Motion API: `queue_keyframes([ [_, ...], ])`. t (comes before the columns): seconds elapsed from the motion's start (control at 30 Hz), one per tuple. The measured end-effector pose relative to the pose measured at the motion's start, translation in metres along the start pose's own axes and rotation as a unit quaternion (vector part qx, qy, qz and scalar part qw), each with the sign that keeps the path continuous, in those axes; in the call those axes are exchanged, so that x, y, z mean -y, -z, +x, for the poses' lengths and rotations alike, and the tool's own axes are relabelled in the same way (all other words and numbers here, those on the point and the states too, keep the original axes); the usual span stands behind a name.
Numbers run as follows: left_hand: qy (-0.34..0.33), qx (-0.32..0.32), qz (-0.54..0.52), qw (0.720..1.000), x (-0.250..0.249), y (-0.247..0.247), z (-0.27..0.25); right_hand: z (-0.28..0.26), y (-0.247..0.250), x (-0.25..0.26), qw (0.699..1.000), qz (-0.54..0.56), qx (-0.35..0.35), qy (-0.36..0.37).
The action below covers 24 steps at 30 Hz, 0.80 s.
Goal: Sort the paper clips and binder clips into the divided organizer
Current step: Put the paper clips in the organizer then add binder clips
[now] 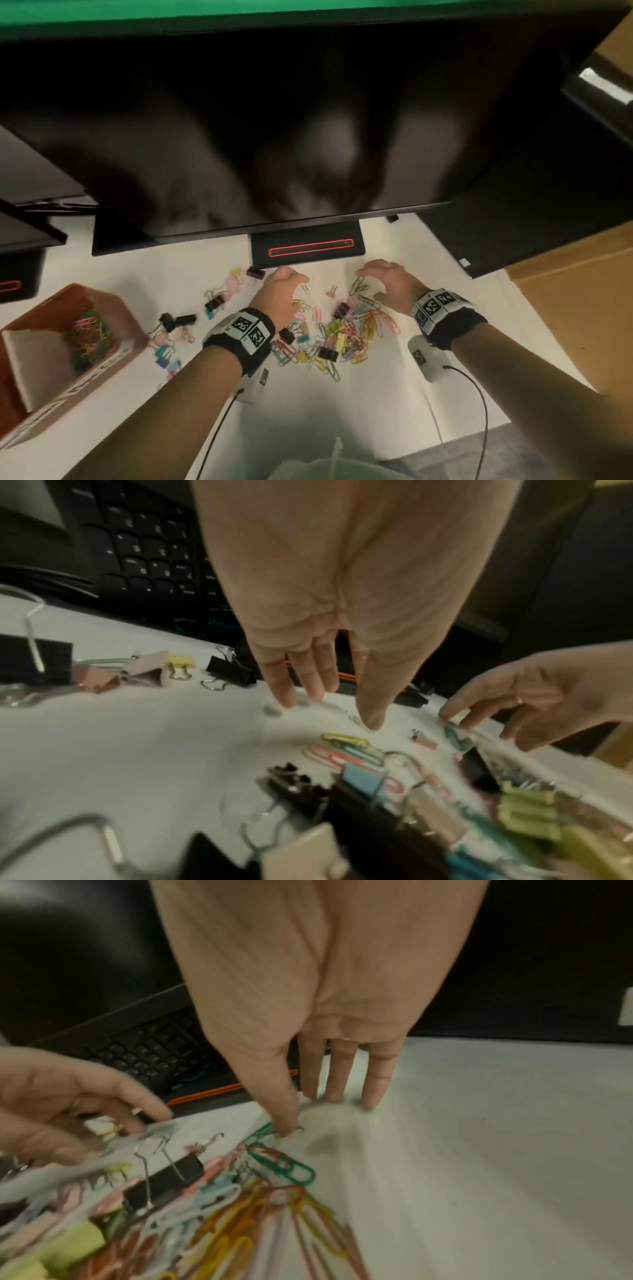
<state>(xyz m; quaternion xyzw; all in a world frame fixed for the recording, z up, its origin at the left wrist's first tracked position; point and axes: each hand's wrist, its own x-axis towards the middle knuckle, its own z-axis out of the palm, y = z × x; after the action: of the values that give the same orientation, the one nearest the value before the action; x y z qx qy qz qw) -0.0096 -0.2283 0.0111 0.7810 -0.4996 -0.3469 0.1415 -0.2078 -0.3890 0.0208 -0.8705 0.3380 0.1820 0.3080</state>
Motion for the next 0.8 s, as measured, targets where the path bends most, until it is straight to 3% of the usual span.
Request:
queue_keyframes([
  [0.2,-0.051,0.107,0.176,0.977,0.005,0.003,0.016,0.011,0.001,-0.007,0.990,-0.094,0.055,0.093],
  [0.43,-0.080,0.020,0.083,0.993,0.006,-0.007,0.025,0.022,-0.007,-0.006,0.990,-0.028,0.014,0.137],
  [0.63,-0.026,-0.001,0.035,0.999,0.008,-0.012,0.027,0.024,-0.003,0.000,0.995,-0.002,0.018,0.100],
  [0.8,0.007,0.012,0.059,0.998,0.008,-0.015,0.025,0.024,-0.005,0.006,0.999,-0.001,0.026,0.048],
])
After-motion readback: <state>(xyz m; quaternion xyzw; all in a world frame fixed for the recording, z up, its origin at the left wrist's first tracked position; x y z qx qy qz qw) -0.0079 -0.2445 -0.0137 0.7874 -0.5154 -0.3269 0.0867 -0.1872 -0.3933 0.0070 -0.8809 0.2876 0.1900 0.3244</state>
